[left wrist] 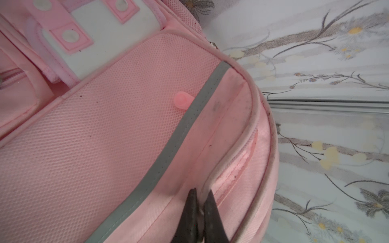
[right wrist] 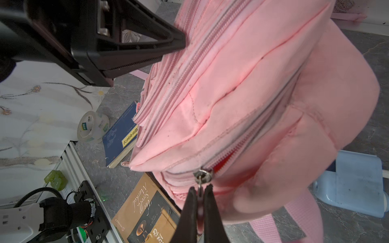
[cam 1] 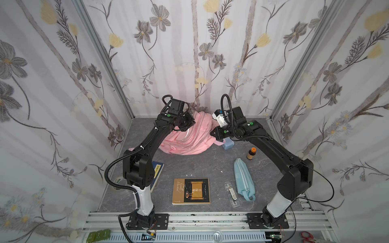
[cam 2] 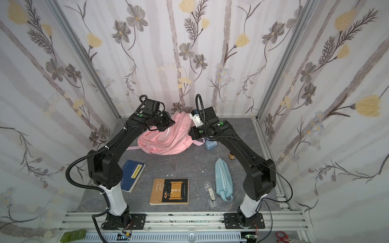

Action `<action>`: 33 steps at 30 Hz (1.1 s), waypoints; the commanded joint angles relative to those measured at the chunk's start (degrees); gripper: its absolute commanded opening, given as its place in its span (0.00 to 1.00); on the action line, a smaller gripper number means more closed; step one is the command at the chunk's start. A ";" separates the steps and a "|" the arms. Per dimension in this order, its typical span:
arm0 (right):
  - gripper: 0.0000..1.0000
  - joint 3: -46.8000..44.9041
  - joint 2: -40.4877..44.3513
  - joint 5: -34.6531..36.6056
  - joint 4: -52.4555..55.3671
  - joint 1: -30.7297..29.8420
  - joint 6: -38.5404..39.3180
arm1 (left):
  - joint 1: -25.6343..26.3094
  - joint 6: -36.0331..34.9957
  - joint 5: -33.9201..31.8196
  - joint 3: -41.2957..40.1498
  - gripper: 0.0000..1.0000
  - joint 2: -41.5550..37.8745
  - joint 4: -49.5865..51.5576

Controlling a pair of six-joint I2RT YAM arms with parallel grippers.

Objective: Pack books, pencil case, and school supplies into a backpack
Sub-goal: Unzip the student bag at the center of the table.

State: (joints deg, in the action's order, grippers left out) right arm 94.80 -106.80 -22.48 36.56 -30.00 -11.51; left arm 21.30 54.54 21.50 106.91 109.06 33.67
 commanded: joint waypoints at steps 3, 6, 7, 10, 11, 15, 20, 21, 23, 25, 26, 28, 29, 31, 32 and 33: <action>0.00 2.13 -0.66 -3.18 -1.41 -1.95 -2.10 | 0.95 6.74 -2.51 3.91 0.00 1.80 -6.68; 0.00 4.24 -2.76 -3.15 -1.60 -4.01 -2.86 | 1.24 9.84 -3.32 3.88 0.00 1.87 -8.00; 0.00 4.57 -3.20 -2.94 -1.87 -4.89 -3.20 | 1.33 10.82 -4.00 3.75 0.00 1.74 -8.45; 0.00 4.26 -4.09 -0.06 -3.95 -7.23 -4.45 | 1.73 13.30 -6.11 3.58 0.00 1.39 -10.46; 0.00 3.72 -4.20 1.06 -5.18 -8.05 -4.85 | 1.74 14.15 -6.76 3.57 0.00 1.29 -11.05; 0.00 0.78 -3.79 4.25 -10.68 -10.24 -7.36 | 1.65 17.25 -9.99 4.57 0.00 1.40 -12.93; 0.00 -4.03 -1.56 8.00 -18.44 -11.98 -10.72 | 1.64 20.26 -15.92 10.76 0.00 3.82 -11.11; 0.00 -4.58 -1.16 8.81 -19.50 -12.10 -10.90 | 1.64 20.84 -16.78 12.01 0.00 4.36 -10.60; 0.00 -5.78 -0.52 9.80 -21.63 -12.55 -11.05 | 1.73 21.97 -18.89 15.60 0.00 5.81 -8.83; 0.00 -7.02 -0.60 10.08 -23.54 -12.98 -11.07 | 1.76 22.93 -20.27 18.26 0.00 6.79 -7.69; 0.00 -7.66 -0.74 10.14 -24.53 -13.21 -11.06 | 1.81 23.64 -20.81 19.32 0.00 7.10 -7.22; 0.00 -9.05 -1.17 10.33 -26.58 -13.63 -11.39 | 1.90 25.15 -21.58 20.41 0.00 7.40 -6.90; 0.00 -9.75 -1.43 10.47 -27.78 -13.88 -11.79 | 1.90 25.87 -22.03 20.73 0.00 7.36 -6.74; 0.00 -11.06 -1.82 11.57 -29.88 -14.50 -12.16 | 1.99 27.40 -23.08 21.13 0.00 7.24 -6.14; 0.00 -11.63 -2.02 12.23 -31.12 -14.96 -12.22 | 2.05 28.07 -23.73 21.29 0.00 7.14 -6.01; 0.00 -12.36 -2.18 12.61 -32.48 -15.36 -12.22 | 2.15 28.48 -24.60 21.60 0.00 7.07 -5.75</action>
State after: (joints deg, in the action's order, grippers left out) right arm 83.68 -108.36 -10.26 11.29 -44.40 -22.57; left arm 23.24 78.54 0.80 127.09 116.51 33.89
